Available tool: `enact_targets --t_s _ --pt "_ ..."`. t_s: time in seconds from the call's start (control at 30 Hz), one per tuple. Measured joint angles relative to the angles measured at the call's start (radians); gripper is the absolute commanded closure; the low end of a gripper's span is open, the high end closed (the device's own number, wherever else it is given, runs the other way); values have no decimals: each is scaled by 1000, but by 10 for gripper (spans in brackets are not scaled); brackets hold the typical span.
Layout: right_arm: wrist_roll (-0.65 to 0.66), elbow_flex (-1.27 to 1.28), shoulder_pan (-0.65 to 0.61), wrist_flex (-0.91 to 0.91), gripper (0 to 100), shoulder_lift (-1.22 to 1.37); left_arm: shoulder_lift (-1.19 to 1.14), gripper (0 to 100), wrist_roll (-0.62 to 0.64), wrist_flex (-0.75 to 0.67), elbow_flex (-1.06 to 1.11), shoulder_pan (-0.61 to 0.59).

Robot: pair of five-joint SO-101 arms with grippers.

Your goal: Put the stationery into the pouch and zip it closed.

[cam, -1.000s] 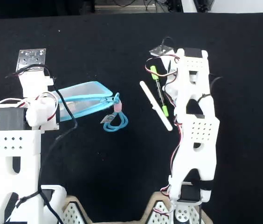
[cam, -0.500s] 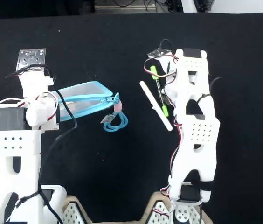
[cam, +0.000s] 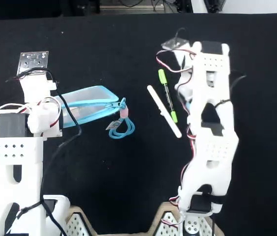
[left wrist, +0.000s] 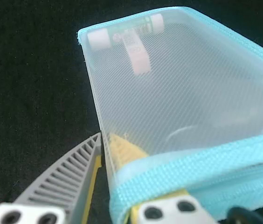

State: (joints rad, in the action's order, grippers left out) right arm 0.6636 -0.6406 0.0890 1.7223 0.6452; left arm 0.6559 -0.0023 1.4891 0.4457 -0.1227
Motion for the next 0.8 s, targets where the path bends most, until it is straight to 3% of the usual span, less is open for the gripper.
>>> enact_targets --t_s 0.3,0.47,0.8 --pt "-48 158 -25 3 988 -308 0 970 0 0 0 0" --pt "-94 376 -117 -23 988 -569 0 970 0 0 0 0" --pt "-264 819 -331 -272 987 -1137 0 970 0 0 0 0"
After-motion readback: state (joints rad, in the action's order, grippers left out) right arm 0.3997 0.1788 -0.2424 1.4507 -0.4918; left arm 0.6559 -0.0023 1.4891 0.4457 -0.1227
